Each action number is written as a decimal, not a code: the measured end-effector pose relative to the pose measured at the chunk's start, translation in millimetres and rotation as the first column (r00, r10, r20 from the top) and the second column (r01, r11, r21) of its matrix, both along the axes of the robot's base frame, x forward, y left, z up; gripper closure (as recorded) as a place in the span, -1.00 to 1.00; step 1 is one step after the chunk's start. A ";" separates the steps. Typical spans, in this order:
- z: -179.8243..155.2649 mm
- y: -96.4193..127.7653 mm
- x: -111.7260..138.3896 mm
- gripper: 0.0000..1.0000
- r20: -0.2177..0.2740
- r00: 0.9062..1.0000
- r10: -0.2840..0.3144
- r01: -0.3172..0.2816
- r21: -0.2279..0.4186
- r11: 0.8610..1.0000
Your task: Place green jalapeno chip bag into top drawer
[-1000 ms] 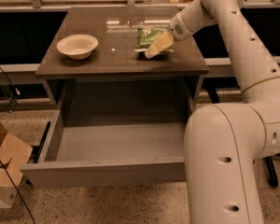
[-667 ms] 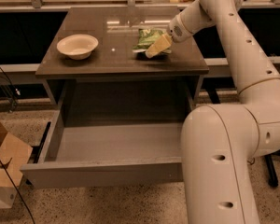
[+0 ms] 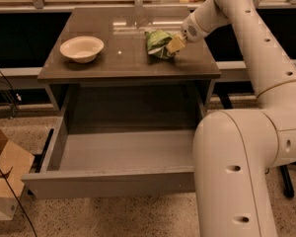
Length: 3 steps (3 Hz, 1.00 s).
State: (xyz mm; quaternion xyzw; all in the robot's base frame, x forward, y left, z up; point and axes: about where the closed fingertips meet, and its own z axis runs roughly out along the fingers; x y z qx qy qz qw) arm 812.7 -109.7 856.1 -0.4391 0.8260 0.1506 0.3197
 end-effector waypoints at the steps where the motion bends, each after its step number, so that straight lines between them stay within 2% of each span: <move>1: 14.4 -8.6 -3.6 0.92 0.036 0.999 -0.006 0.007 -0.018 1.000; 2: 63.0 -26.1 -43.8 1.00 0.159 0.984 0.076 -0.076 -0.007 0.997; 3: 117.7 -41.2 -105.4 1.00 0.277 0.949 0.147 -0.139 -0.051 0.989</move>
Offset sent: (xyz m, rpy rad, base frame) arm -0.1137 -0.0262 0.0933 0.0264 -0.2831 0.1615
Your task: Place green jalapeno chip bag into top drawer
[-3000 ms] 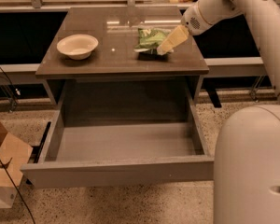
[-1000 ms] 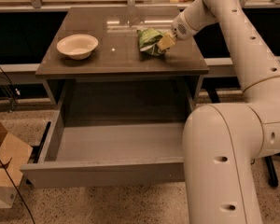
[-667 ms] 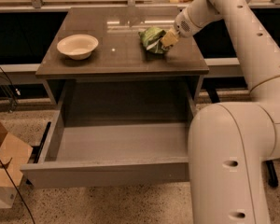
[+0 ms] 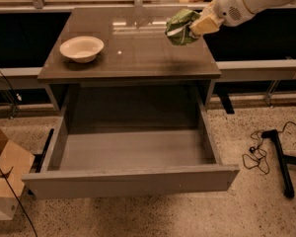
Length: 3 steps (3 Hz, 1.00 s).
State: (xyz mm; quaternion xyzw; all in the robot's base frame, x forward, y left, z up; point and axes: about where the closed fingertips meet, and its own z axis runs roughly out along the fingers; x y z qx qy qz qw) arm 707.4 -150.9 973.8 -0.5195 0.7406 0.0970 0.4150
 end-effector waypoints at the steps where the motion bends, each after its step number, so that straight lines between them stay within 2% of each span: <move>1: 17.4 5.2 -94.8 1.00 -0.016 0.999 0.047 -0.047 -0.052 0.998; 2: -33.0 29.6 -144.0 1.00 -0.156 0.984 0.090 -0.108 -0.111 0.988; 3: -123.5 62.9 -186.2 1.00 -0.365 0.923 0.117 -0.194 -0.180 0.964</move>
Offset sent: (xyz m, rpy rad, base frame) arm -0.2165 0.0592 -0.1277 -0.2230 0.3964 0.1802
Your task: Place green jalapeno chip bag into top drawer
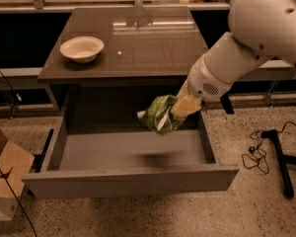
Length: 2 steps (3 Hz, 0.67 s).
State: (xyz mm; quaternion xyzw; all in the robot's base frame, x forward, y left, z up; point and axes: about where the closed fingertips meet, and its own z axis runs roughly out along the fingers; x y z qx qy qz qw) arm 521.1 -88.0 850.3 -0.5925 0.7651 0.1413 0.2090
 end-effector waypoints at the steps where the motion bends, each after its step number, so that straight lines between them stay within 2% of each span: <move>1: -48.6 16.6 -6.5 1.00 -0.091 0.996 -0.016 0.012 -0.040 0.999; 2: -93.8 25.1 7.7 0.63 -0.155 0.985 -0.073 0.064 -0.066 0.996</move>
Offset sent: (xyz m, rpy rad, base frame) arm 0.0278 0.0345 -0.1493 -0.0833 0.2414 -0.1475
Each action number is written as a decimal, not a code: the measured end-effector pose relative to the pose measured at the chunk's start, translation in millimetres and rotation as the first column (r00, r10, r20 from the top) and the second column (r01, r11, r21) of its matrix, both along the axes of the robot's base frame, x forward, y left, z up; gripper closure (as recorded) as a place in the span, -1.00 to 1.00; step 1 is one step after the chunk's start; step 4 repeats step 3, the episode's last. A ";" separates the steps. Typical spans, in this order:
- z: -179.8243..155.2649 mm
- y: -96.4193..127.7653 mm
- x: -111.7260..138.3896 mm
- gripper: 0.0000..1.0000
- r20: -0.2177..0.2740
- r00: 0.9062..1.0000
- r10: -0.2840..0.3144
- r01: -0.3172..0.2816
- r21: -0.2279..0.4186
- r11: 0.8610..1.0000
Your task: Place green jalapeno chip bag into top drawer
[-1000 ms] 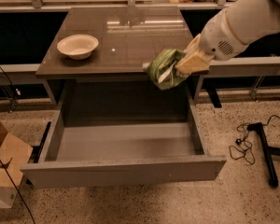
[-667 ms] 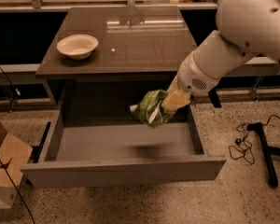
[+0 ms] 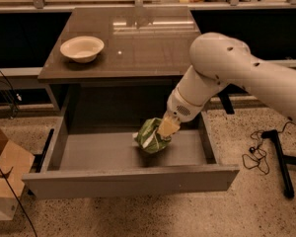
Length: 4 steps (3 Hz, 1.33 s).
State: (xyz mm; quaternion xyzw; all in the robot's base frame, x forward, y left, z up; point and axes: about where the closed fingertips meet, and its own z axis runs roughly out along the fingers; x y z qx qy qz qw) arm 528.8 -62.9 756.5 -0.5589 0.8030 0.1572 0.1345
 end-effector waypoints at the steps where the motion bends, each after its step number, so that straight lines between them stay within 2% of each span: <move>1: -35.3 -0.2 11.9 0.16 -0.063 0.992 -0.109 0.110 0.011 0.994; 3: -38.8 1.7 11.5 -0.77 -0.073 0.991 -0.116 0.117 0.010 0.993; 4: -38.8 1.7 11.5 -0.77 -0.073 0.991 -0.116 0.117 0.010 0.993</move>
Offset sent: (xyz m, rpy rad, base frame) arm 0.0111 -0.0002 -0.0333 0.0132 0.0588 -0.1024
